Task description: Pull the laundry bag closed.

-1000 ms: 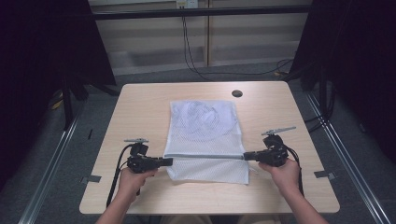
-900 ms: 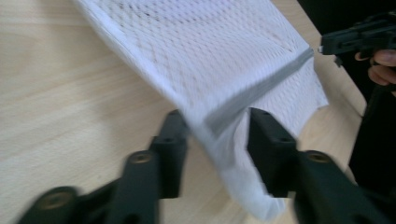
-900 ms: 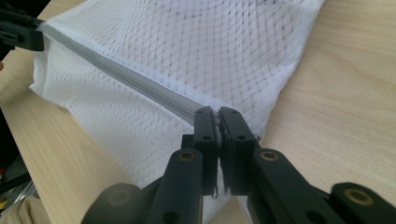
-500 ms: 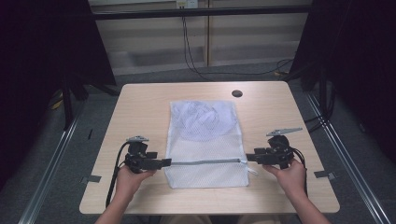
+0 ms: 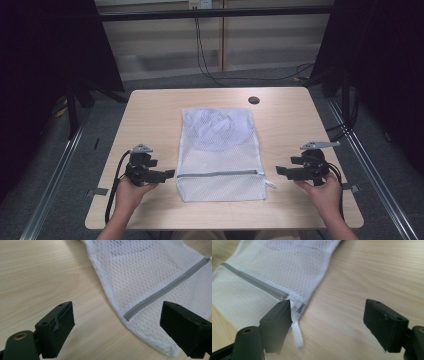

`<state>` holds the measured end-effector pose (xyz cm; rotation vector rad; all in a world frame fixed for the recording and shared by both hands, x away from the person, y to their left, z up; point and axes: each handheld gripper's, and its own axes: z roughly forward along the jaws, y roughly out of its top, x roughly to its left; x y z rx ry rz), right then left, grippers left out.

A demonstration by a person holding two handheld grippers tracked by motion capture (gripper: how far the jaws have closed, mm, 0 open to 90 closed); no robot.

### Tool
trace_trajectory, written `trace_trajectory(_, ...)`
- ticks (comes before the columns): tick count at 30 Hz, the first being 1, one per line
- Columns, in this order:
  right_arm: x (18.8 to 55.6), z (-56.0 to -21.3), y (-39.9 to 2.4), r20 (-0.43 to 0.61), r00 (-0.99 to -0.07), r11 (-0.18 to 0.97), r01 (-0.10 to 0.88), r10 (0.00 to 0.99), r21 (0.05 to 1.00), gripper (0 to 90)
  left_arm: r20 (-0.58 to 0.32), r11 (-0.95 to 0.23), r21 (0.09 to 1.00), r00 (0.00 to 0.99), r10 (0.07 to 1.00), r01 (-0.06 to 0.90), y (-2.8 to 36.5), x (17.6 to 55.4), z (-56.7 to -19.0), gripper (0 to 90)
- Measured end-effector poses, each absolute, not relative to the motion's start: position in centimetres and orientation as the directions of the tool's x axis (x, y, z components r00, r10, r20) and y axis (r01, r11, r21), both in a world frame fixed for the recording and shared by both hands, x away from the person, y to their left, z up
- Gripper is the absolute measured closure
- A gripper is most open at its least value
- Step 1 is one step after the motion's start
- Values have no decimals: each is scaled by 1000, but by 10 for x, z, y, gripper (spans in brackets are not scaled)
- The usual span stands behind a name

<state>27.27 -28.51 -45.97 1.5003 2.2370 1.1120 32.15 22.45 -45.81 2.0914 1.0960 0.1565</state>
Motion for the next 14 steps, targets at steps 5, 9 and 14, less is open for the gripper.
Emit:
trace_trajectory(5,269,-461,-297,209,-428,172,694,879,699,180,-214,-351,674,625,750,651,232,322,-458,116)
trace_trajectory(9,269,-464,-300,209,-419,169,703,884,691,161,-214,-344,681,625,751,647,236,322,-458,100)
trace_trajectory(14,274,-473,-300,208,-404,179,733,891,656,129,-202,-351,669,615,762,655,235,325,-462,96)
